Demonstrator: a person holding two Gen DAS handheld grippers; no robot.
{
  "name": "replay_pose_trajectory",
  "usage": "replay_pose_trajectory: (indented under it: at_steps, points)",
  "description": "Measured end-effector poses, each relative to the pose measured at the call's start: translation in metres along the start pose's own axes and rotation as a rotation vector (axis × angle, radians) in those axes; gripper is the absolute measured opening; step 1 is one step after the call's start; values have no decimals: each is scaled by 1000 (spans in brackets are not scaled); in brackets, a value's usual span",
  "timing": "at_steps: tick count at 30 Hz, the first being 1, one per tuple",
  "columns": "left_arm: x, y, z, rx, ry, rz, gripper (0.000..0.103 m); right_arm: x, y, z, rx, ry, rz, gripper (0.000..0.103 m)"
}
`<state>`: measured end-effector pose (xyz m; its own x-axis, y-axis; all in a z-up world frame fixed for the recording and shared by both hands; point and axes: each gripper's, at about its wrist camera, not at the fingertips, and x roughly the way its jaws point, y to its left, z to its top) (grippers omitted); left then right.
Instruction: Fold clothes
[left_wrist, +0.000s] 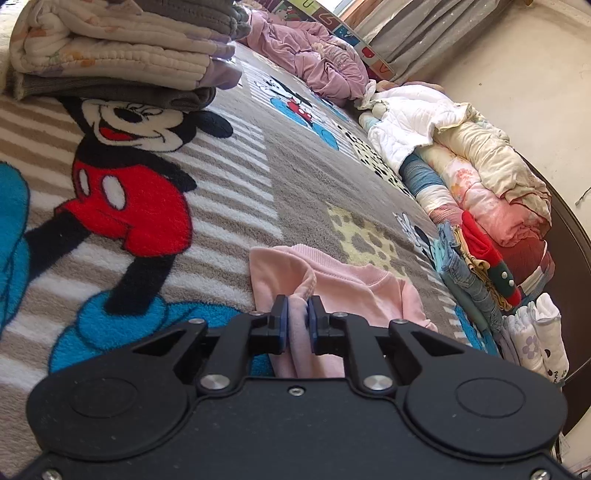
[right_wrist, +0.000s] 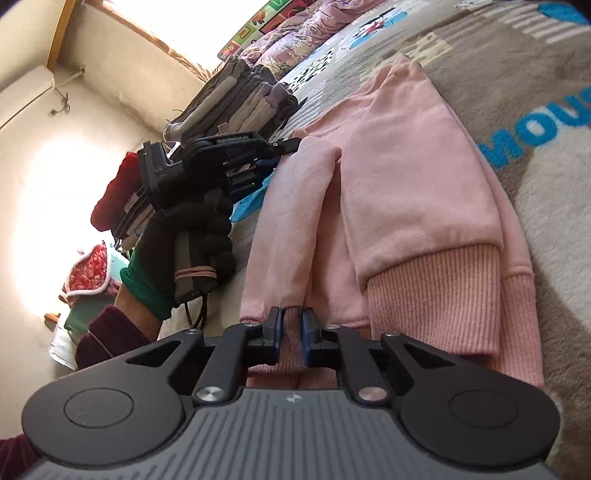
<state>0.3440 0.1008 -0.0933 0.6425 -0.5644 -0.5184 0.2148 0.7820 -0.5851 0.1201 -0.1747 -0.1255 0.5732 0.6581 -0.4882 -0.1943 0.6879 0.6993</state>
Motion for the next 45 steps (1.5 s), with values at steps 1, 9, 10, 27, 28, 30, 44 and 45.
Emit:
replay_pose_trajectory:
  at_steps: [1,9,10,27,28,30,44,45]
  points:
    - [-6,1,2,-2,-18,-8,11,-5,7,-1,-39,-9,-18,20]
    - [-22,-6,12,33,-114,-55,10,-43,53,-3,-385,-192,-179,20]
    - [-18,-11,11,60,-103,-77,10,-41,55,1,-412,-212,-155,20]
    - [5,-26,3,222,-20,1,9,-10,72,-23,-611,-82,-69,41]
    - [3,-27,0,239,-9,2,9,-15,75,-26,-645,-91,-68,45]
    - [-1,-29,-5,272,13,3,9,-20,77,-31,-681,-107,-64,45]
    - [-11,-18,0,232,14,-3,40,-24,65,-5,-524,-61,-11,49]
    - [-11,-12,4,191,6,-9,41,-30,59,6,-508,-82,-17,49]
